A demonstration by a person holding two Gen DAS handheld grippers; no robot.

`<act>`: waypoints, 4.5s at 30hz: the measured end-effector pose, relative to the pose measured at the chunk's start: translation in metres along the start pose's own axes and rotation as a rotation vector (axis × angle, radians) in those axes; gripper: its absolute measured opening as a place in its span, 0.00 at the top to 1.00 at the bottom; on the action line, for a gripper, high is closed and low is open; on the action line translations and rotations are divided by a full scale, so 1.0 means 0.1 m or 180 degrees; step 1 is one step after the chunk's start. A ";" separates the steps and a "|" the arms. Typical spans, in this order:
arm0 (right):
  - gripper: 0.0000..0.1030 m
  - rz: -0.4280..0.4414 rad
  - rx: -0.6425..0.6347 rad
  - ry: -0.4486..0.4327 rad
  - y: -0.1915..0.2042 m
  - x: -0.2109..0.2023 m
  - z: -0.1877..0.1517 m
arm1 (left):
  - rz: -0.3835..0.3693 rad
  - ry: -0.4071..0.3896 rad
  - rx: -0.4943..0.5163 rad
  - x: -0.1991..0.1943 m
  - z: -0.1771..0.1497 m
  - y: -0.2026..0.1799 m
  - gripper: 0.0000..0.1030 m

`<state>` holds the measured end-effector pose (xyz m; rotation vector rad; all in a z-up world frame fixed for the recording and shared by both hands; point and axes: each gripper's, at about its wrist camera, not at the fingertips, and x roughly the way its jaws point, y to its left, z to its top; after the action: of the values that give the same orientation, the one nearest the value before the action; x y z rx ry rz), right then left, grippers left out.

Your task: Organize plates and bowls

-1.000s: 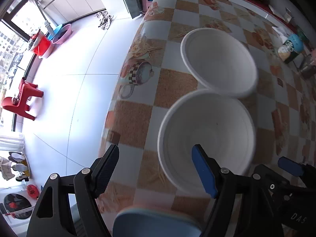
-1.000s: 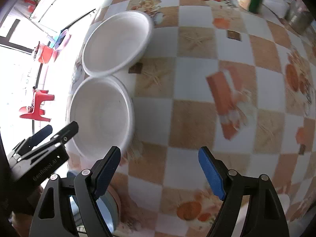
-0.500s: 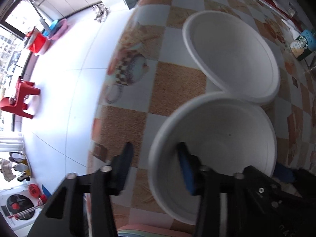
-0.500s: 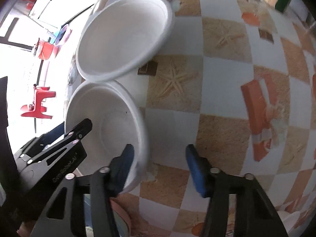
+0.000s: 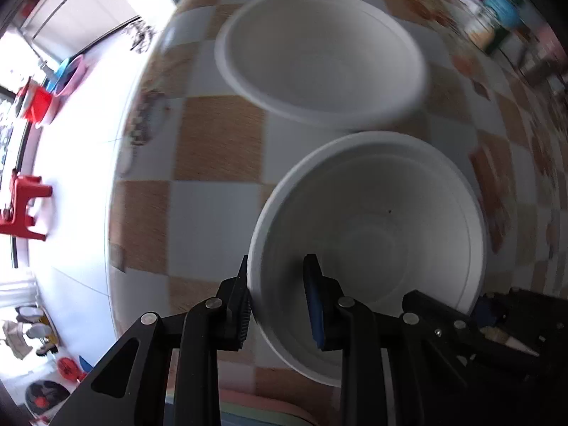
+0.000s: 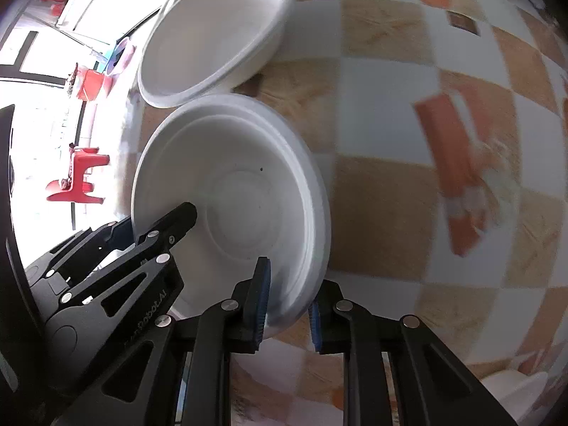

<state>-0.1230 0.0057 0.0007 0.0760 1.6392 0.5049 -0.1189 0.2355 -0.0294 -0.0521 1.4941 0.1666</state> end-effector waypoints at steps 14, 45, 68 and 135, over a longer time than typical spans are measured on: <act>0.78 -0.0071 0.0011 -0.0065 -0.23 -0.16 -0.05 | -0.0006 0.0038 -0.0026 0.01 -0.01 -0.26 0.65; 0.84 -0.0134 0.0246 -0.0343 -0.89 -0.95 -1.15 | -0.0209 -0.0291 0.0441 -0.94 -0.77 -1.35 0.74; 0.83 -0.0322 0.1087 -0.0293 -1.83 -1.15 -1.98 | -0.0418 -0.0110 0.1378 -0.79 -1.04 -2.47 0.74; 0.29 -0.0252 0.0277 -0.0512 0.01 -0.39 1.00 | 0.0386 -0.0528 -0.0467 -0.28 1.31 0.32 0.23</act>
<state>-0.0220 0.0205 0.0327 0.1128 1.4999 0.3577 0.0045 0.2827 0.0103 -0.0642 1.3180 0.3699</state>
